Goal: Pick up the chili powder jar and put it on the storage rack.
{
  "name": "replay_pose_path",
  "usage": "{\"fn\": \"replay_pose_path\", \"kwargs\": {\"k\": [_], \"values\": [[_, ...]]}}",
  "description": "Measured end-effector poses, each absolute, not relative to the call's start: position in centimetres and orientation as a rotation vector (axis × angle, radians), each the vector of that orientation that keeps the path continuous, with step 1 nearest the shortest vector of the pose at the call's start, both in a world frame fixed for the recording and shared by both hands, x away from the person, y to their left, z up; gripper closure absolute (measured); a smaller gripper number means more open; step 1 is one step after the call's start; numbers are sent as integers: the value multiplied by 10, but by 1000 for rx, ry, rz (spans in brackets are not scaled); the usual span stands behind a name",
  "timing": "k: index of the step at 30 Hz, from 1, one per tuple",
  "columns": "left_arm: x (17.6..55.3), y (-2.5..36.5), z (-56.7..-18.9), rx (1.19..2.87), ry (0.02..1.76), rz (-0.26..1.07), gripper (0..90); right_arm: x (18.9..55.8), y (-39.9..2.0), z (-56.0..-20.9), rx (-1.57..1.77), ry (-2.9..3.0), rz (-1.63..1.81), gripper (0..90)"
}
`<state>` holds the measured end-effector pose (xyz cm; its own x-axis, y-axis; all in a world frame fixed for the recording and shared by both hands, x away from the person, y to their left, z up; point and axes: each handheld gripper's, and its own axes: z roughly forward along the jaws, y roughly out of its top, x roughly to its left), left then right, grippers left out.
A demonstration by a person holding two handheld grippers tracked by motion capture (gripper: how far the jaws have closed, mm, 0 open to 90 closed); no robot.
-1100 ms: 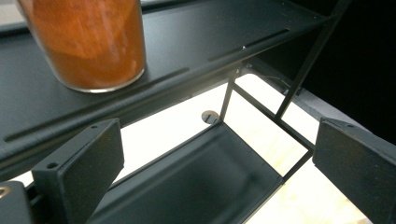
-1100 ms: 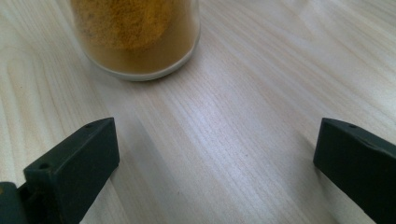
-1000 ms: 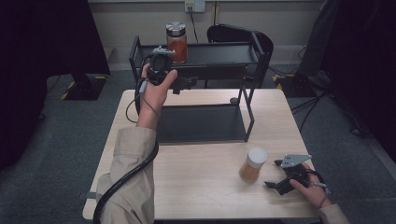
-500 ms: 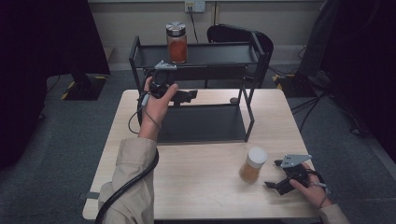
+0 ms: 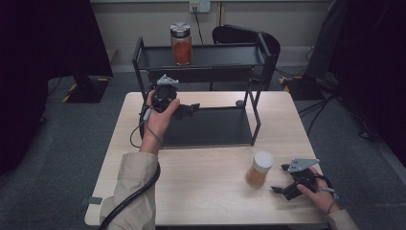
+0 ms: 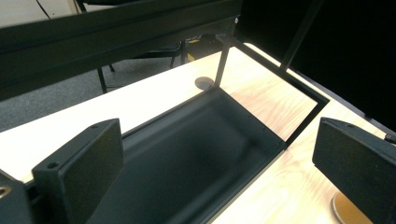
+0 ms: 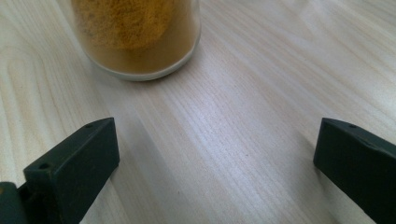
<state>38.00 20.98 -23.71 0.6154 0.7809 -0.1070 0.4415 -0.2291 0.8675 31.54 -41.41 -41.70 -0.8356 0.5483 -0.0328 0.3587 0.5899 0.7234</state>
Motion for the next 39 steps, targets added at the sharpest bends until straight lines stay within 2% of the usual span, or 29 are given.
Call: {"fn": "replay_pose_path", "kwargs": {"k": [39], "values": [[377,209,-297,1917,1005,409,14,315,-414,-417,748,2568,1085,0]]}}
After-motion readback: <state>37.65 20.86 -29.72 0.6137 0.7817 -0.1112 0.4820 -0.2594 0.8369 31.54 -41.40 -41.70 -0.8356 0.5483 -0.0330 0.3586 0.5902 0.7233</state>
